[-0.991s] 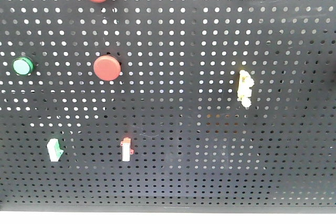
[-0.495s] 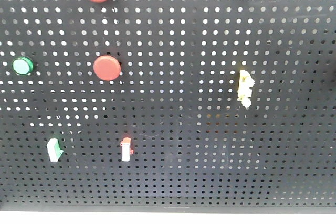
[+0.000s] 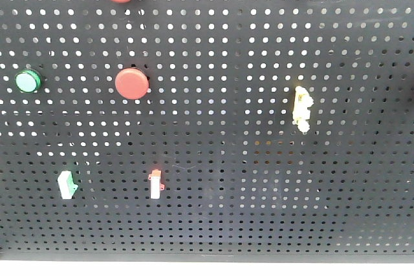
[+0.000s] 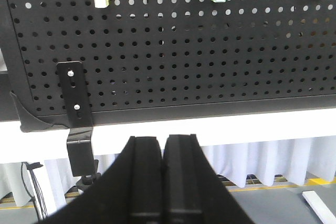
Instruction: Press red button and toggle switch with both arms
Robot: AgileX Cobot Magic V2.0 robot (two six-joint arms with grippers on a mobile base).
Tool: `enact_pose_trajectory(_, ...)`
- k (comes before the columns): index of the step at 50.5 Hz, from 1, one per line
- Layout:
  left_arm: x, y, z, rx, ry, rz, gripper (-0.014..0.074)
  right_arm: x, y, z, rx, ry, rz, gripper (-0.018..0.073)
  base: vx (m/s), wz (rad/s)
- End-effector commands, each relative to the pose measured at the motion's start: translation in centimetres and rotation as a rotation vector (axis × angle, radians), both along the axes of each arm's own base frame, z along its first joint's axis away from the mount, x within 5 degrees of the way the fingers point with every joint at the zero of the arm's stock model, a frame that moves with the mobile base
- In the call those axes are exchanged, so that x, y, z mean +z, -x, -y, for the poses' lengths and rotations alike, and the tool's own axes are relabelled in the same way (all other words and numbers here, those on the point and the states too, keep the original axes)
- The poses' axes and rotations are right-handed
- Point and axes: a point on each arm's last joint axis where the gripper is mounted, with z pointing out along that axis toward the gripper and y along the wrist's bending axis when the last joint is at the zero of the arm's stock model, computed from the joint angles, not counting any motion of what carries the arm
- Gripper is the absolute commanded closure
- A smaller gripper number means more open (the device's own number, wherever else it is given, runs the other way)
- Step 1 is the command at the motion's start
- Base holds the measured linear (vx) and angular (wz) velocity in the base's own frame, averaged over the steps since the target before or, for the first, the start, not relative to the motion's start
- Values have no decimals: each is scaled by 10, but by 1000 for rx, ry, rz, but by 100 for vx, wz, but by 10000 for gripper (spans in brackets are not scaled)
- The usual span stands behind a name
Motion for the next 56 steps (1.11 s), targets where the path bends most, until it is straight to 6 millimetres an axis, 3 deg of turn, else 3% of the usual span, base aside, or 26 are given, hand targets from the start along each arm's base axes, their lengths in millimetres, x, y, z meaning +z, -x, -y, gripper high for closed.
enact_pose_trajectory(1, -3, 0, 0, -1, 17, 60, 594, 15, 1, 4, -47, -6, 75, 562, 0, 0)
enact_pose_trajectory(23, -3, 0, 0, -1, 17, 60, 594, 13, 0, 3, -46, 71, 77, 562, 0, 0)
enact_pose_trajectory(27, -3, 0, 0, -1, 17, 60, 594, 2, -1, 0, -16, 118, 28, 562, 0, 0)
enact_pose_trajectory(35, -3, 0, 0, -1, 17, 60, 594, -38, 1, 2, -27, -29, -83, 562, 0, 0)
enact_pose_trajectory(44, -3, 0, 0, -1, 17, 60, 594, -75, 12, 10, -139, -86, -65, 562, 0, 0)
enact_pose_trajectory(56, -3, 0, 0, -1, 18, 59, 594, -86, 16, 9, -125, -59, -129, 562, 0, 0)
